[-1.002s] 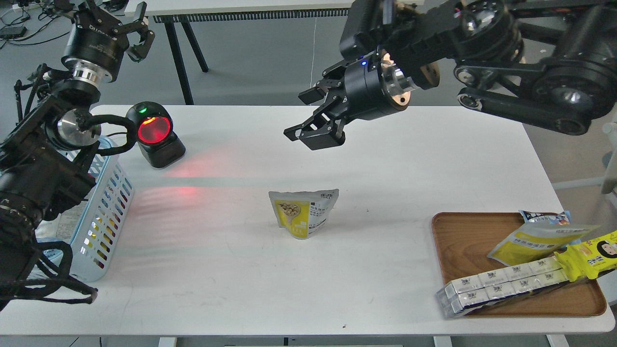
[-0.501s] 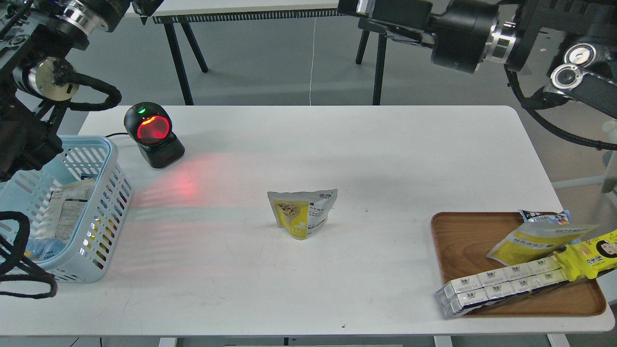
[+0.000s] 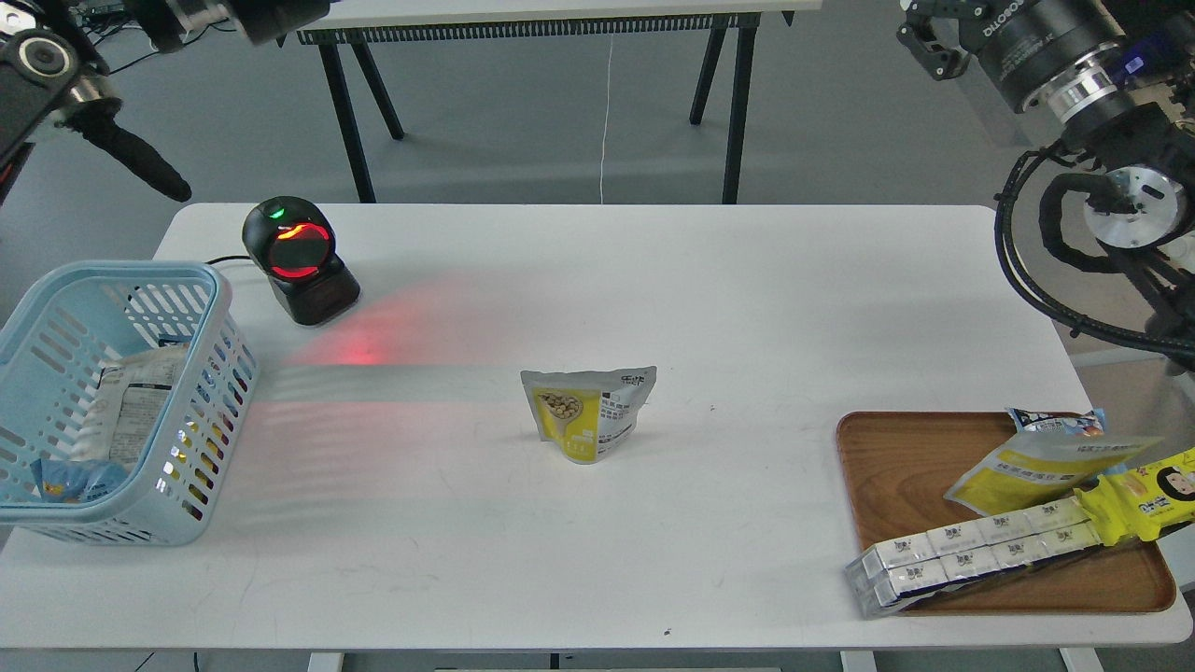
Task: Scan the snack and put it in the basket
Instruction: 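Raise the right gripper away and swing the left gripper forward, then lower the left gripper onto the yellow packet and grasp it, then lift the packet and hold it in front of the barcode scanner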
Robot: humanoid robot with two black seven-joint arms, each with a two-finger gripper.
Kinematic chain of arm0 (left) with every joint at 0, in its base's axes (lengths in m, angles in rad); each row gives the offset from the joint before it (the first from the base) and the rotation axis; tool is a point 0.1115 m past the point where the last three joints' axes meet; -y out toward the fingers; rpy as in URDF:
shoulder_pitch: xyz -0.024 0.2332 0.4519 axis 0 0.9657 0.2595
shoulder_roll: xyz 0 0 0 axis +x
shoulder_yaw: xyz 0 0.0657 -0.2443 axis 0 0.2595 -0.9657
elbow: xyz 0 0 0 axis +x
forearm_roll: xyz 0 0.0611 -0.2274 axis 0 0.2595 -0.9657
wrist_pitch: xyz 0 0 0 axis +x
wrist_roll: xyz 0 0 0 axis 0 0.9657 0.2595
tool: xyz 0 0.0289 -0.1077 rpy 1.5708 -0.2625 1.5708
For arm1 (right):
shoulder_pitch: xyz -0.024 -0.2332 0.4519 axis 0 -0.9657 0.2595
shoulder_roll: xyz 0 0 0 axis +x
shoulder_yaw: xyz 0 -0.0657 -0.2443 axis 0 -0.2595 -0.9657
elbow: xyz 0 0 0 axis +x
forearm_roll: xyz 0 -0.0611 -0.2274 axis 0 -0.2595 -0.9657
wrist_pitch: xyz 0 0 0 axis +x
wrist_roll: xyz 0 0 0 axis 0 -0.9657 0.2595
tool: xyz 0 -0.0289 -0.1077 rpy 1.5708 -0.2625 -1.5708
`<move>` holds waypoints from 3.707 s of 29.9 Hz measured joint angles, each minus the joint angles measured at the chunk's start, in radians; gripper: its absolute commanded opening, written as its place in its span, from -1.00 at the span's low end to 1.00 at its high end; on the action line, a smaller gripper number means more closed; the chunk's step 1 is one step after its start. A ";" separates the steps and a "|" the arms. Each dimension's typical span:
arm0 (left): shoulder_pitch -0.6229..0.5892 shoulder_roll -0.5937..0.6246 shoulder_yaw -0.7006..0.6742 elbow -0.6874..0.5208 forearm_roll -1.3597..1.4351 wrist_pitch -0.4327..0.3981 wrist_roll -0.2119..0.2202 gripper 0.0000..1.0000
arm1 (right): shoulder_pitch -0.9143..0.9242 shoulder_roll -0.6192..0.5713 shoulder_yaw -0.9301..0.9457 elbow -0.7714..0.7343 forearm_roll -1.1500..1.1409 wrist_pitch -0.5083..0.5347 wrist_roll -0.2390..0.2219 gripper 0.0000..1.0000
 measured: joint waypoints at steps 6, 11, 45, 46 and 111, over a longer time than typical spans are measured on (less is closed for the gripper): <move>0.015 -0.026 0.073 -0.183 0.314 0.000 -0.028 0.89 | -0.105 0.078 0.097 -0.183 0.183 0.049 -0.016 0.99; 0.018 -0.062 0.146 -0.270 0.588 0.000 -0.049 0.83 | -0.176 0.122 0.134 -0.279 0.201 0.050 -0.029 0.99; 0.076 -0.191 0.532 -0.080 1.011 0.063 -0.058 -0.53 | -0.193 0.143 0.169 -0.290 0.202 0.050 -0.036 0.98; 0.077 -0.190 0.533 -0.080 1.011 0.064 -0.064 -0.53 | -0.192 0.143 0.169 -0.290 0.202 0.050 -0.036 0.98; 0.101 0.183 0.369 -0.074 1.011 0.069 -0.184 -1.00 | -0.165 0.099 0.195 -0.290 0.201 0.050 -0.031 0.98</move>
